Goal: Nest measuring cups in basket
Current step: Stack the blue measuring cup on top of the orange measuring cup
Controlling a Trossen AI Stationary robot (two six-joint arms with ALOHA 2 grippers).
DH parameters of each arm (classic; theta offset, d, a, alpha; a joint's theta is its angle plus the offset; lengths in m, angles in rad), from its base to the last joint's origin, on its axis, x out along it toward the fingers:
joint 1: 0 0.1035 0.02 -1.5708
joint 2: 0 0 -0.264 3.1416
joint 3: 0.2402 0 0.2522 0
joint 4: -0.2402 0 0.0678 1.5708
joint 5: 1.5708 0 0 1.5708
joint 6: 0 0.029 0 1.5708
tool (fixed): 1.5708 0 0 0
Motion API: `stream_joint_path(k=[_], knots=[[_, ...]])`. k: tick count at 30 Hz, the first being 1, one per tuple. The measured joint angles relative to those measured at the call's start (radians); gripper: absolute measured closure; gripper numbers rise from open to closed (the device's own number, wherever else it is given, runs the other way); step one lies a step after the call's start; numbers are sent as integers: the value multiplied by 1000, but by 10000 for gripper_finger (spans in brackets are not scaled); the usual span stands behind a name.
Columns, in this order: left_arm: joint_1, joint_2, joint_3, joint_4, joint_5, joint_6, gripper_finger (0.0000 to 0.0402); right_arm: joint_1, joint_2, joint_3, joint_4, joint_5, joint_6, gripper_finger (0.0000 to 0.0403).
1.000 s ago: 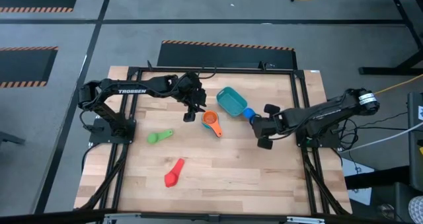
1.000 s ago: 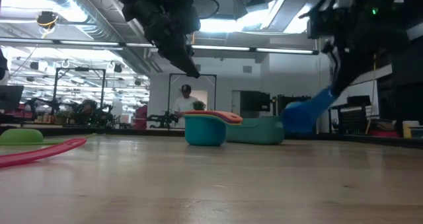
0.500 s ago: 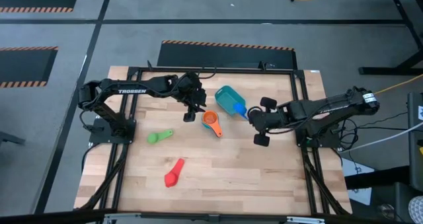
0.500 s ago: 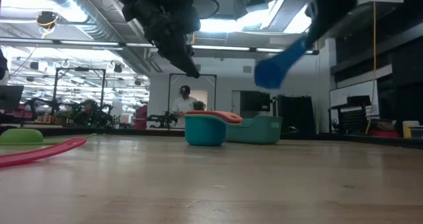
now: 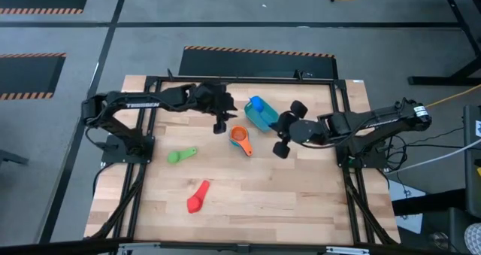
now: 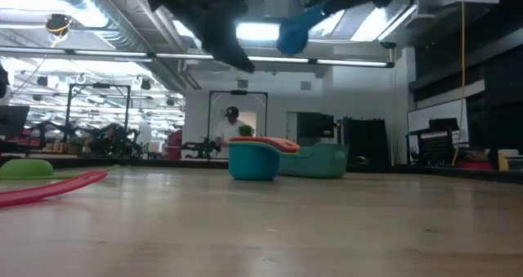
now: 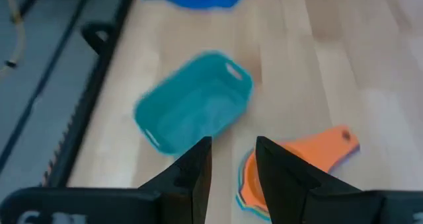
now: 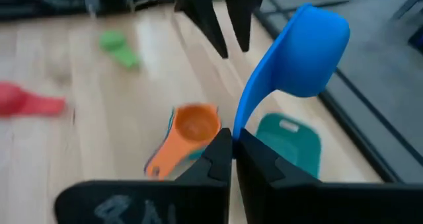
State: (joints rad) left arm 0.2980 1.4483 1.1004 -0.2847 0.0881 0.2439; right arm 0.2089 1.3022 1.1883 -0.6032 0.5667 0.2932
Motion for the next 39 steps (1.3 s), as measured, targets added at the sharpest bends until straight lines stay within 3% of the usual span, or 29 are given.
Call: stream_joint_path(k=[6, 17, 22, 31, 35, 39], knots=[[-6, -109, 0, 18, -79, -59, 290, 0, 0, -90, 293, 24, -104, 386], [-5, -349, 0, -60, -228, -89, 290, -18, 1, -430, 1074, 12, -262, 387], [-5, -387, 2, -47, -232, -109, 290, -38, 0, -540, 1328, -85, -276, 387], [-6, -374, 2, 5, -166, -114, 290, -61, 6, -590, 1427, -250, -278, 387], [-14, -359, 2, 11, -83, -114, 290, -61, 29, -590, 1442, -274, -303, 387], [-38, -343, 2, 14, -70, -114, 290, -61, 55, -589, 1464, -274, -320, 387]])
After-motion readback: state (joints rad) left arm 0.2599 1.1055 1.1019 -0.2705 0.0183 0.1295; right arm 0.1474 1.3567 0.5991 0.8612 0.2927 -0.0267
